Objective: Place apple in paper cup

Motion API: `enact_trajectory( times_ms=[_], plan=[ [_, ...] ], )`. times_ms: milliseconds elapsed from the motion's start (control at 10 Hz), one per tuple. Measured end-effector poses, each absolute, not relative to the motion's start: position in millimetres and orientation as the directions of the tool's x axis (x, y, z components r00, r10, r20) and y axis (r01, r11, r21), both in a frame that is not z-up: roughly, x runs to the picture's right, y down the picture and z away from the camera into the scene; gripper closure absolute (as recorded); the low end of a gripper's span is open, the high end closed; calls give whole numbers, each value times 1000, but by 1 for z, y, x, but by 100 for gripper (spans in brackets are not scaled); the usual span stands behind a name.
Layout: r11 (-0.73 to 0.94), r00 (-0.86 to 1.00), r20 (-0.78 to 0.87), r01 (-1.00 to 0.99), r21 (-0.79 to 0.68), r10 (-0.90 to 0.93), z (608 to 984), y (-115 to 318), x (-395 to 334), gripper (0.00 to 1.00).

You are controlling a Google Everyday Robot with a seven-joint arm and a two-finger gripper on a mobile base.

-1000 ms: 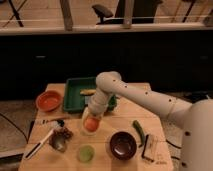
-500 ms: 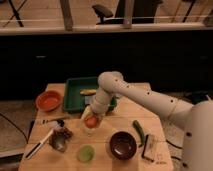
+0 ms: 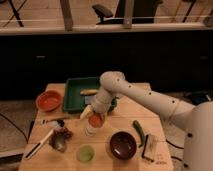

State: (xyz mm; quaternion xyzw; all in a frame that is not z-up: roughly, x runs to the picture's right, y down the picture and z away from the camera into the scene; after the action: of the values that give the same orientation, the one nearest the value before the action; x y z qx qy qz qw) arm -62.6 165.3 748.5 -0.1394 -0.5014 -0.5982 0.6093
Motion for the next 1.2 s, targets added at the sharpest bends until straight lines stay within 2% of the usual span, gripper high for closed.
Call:
enact_trajectory(
  times_ms=[1200],
  plan=[
    [264,-205,772,861,434,-602,749,162,-54,20]
  ],
)
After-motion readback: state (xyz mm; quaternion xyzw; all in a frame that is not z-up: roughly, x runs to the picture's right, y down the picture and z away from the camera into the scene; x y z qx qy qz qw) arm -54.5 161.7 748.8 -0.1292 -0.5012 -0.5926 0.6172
